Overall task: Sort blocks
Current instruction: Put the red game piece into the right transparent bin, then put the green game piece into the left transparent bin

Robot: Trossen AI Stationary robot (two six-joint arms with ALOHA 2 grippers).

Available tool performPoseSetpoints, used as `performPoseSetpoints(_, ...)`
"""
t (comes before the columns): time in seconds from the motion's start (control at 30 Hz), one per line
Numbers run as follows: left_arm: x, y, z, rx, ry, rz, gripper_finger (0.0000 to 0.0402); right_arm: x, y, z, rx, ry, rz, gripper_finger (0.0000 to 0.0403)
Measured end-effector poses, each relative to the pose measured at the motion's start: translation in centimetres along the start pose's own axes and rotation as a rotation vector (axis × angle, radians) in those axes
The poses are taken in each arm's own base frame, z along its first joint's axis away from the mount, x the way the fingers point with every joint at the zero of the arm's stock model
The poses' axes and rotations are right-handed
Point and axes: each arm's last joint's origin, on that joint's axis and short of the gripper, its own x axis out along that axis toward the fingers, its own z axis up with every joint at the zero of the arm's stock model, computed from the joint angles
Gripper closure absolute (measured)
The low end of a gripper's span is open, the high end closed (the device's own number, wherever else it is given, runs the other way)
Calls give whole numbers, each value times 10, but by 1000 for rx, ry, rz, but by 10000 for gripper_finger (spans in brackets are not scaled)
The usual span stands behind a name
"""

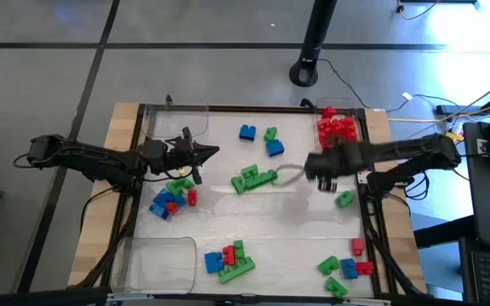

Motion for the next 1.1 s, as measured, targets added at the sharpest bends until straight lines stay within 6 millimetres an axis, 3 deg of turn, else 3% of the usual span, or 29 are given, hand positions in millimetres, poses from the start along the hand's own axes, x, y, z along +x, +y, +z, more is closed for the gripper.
performPoseSetpoints(0.3,-1,-2,0,-4,2,-13,398,28,-72,-8,97,124,-56,254)
performPoseSetpoints(0.53,-1,-5,0,-3,3,-28,398,66,-109,-18,181,140,-88,252)
performPoseSetpoints(0.7,-1,-5,0,-3,3,-28,398,83,-125,-25,251,134,-127,233)
performPoseSetpoints(0.87,-1,-5,-2,-8,18,-28,398,90,-133,-30,276,176,-120,177)
performPoseSetpoints(1.1,-2,-6,-3,-30,29,-31,398,84,-129,-31,225,170,-78,111)
